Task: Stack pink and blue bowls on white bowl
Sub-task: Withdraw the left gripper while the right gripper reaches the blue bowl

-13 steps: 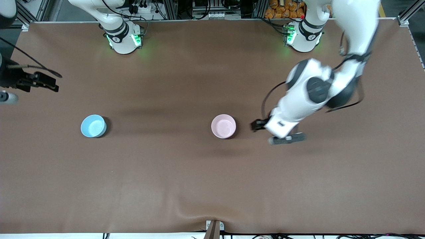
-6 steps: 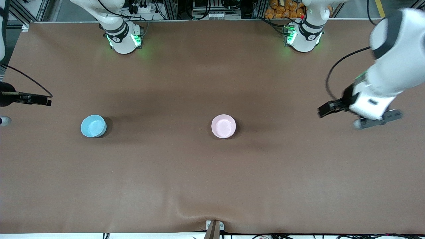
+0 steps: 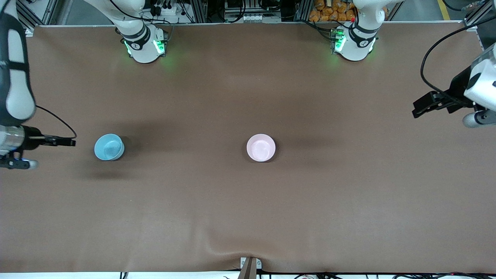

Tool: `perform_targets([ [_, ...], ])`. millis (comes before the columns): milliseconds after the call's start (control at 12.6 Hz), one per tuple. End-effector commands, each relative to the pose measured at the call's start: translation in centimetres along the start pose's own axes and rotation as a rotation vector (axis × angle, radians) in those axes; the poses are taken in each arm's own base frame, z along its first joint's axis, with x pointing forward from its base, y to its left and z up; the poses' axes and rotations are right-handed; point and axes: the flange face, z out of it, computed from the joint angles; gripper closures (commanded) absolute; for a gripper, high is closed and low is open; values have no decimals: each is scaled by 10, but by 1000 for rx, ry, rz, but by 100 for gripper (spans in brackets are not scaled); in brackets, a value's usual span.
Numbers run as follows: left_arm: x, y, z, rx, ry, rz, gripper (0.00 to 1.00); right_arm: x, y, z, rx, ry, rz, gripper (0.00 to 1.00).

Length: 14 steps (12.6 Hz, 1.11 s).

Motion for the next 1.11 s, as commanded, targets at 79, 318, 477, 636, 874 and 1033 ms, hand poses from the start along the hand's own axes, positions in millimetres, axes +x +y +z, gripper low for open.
perform_targets([
  [79,-5,-21,-11,27,9,43,0,-14,12,92,44,-31,-3,0],
  [318,-6,-21,-11,28,9,48,0,-20,24,112,122,-31,66,13],
  [477,-7,-18,-13,28,13,54,0,-19,22,112,120,-29,62,38],
  [636,-8,-16,-15,29,16,57,0,-19,22,114,122,-31,65,64],
  [874,-8,-15,-13,28,15,54,0,-19,22,117,123,-34,65,64],
  [1033,-11,-14,-11,42,1,51,0,-20,24,118,125,-35,69,69],
])
